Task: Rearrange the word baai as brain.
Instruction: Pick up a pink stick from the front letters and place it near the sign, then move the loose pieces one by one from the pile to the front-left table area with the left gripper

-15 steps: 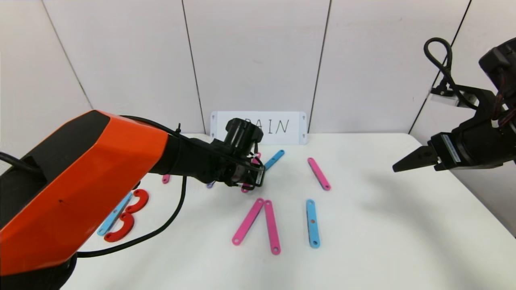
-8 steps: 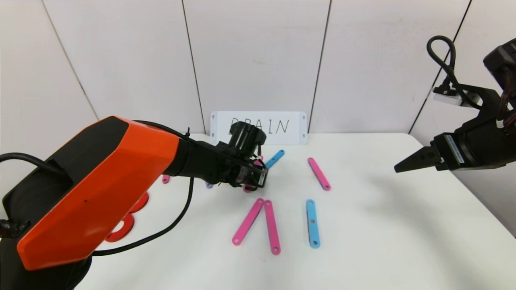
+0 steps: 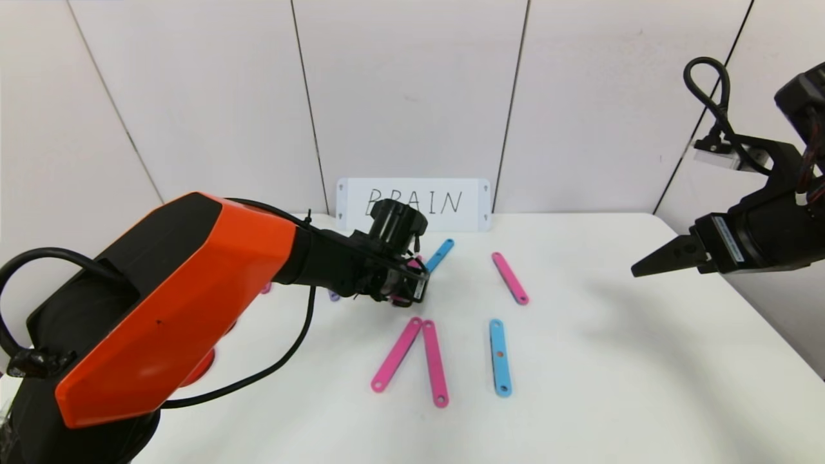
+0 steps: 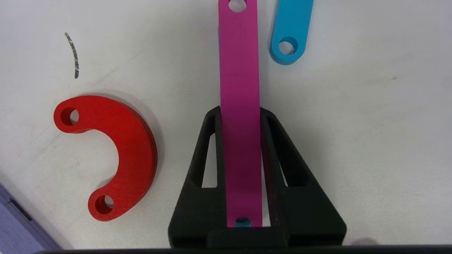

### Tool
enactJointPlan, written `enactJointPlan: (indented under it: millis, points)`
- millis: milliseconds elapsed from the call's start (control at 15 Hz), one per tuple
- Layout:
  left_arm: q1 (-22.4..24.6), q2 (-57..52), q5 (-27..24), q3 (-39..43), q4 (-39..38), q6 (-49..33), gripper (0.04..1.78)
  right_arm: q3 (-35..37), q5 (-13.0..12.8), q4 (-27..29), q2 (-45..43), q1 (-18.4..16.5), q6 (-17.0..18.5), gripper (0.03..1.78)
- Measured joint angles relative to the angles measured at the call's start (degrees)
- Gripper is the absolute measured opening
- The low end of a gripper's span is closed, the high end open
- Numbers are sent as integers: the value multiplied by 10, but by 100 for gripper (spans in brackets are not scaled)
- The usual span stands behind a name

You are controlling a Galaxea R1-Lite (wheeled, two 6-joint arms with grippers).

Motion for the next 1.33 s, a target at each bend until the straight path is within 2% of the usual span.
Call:
enactJointPlan:
  millis: [133,267,467,600,733,1000,1333]
  points:
    - [0,0,0,0,-3,0,50,0,0,0,0,0,0,174]
    - [0,0,0,0,-5,-1,76,2,0,0,0,1,-6,174]
    - [0,-3,0,-4,-5,-5,129,5,-1,0,0,1,-10,174]
    - [2,-13,2,-5,-4,-7,153,5,0,0,-1,1,-10,174]
    - [6,-35,22,2,1,-4,169,5,-1,0,-1,4,-10,174]
    - [54,-93,115,43,3,-1,174,5,-1,0,-1,7,-10,174]
    - [167,-202,124,173,0,-3,174,8,-3,0,-2,17,-10,174]
